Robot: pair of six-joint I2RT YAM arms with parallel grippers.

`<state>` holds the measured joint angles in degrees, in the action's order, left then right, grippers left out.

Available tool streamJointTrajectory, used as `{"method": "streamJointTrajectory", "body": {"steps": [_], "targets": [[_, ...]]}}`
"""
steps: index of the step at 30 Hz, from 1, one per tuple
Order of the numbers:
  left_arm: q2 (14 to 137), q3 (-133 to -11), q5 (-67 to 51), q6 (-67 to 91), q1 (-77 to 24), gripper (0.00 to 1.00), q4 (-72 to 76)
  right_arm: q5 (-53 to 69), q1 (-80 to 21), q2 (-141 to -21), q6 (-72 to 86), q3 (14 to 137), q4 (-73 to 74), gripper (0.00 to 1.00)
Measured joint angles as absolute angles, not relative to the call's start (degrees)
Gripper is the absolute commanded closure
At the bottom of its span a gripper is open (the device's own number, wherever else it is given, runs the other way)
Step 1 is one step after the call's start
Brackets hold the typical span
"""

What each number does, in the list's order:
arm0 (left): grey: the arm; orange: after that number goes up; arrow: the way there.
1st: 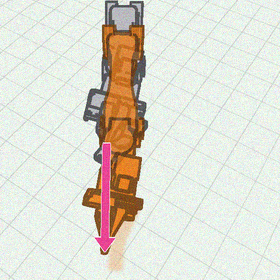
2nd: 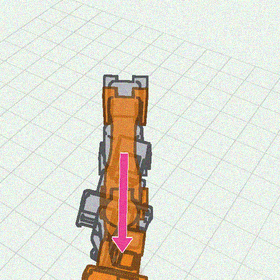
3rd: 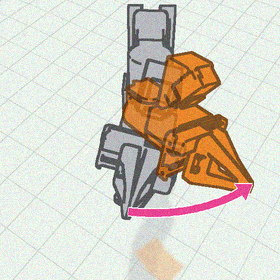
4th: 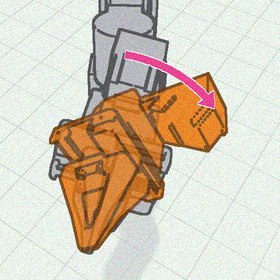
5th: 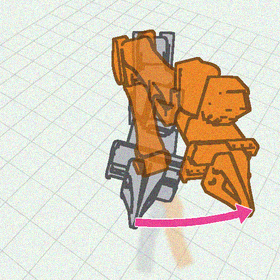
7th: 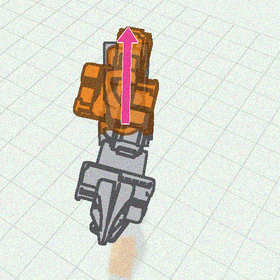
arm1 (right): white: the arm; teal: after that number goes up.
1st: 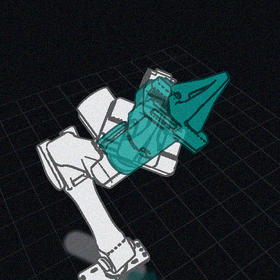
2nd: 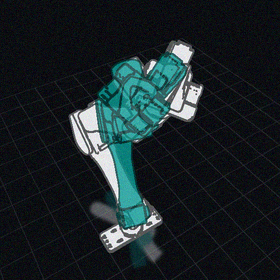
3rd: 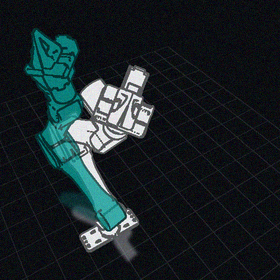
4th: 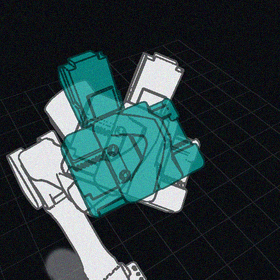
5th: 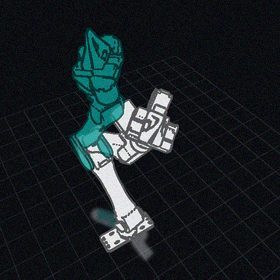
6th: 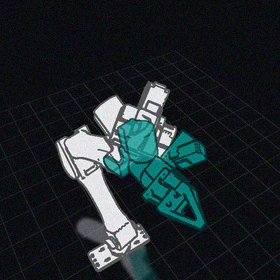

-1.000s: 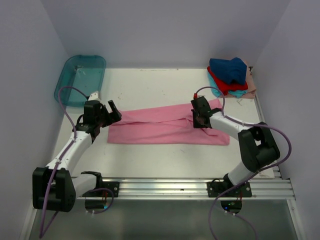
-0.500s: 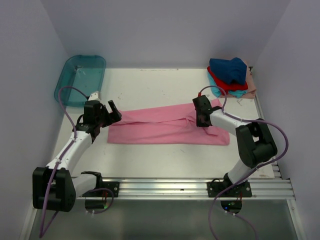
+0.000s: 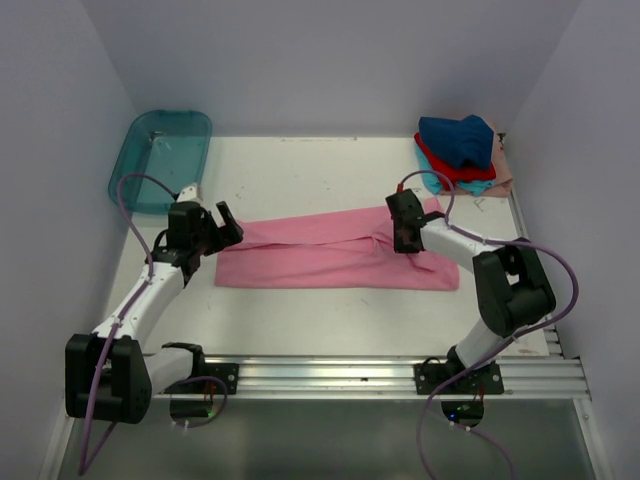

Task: Fold and stack the t-shirts
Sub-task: Fold the tshirt

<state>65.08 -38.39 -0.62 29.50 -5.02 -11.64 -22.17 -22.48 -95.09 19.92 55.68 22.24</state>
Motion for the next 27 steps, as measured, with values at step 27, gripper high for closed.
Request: {"method": "streamJointTrajectory", "body": {"steps": [27], "targets": [[64.14,-37.06,-0.64,29.54,-5.02,0.0,-11.79,-10.87,-22.52,-95.48,19.44,55.94,21.87,1.0]]}}
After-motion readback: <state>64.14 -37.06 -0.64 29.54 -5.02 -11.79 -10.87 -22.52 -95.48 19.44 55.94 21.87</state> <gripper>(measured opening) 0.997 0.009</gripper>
